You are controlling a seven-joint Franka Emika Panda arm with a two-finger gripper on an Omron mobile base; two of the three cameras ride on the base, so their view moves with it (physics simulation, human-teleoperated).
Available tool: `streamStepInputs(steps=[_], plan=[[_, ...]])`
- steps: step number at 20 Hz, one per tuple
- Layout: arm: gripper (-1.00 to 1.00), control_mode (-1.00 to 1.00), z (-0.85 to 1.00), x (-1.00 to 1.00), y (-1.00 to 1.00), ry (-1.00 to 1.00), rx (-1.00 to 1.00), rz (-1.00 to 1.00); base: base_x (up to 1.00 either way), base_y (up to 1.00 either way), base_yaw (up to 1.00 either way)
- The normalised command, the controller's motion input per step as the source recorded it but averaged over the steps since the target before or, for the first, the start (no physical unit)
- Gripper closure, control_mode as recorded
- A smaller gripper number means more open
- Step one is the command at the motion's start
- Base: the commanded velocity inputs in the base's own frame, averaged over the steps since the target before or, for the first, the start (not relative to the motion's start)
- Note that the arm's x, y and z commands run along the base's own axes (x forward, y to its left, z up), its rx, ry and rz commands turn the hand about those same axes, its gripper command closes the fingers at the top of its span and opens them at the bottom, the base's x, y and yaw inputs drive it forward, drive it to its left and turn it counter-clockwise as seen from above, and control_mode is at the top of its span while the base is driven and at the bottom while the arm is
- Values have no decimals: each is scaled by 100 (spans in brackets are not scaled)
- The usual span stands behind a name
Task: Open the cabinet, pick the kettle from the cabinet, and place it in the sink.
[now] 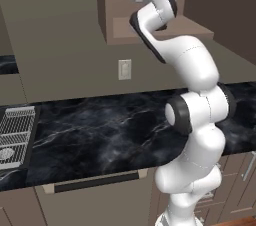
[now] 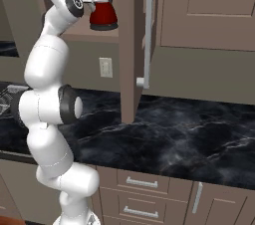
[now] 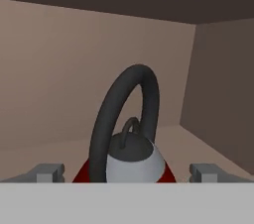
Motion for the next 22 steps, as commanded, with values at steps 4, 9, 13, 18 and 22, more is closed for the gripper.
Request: streamStepInputs(steps=[4, 9, 13, 18, 22], plan=[[-100, -100, 0, 15, 0, 0, -5, -10, 0, 0, 0], [-100, -100, -2, 15, 0, 0, 0, -9, 0, 0, 0], [-100, -100, 0, 17, -2, 0, 0, -7, 0, 0, 0], [-100, -100, 0, 18, -3, 0, 0, -3, 0, 0, 0], [-100, -100, 0, 16, -4, 0, 0, -1, 0, 0, 0]])
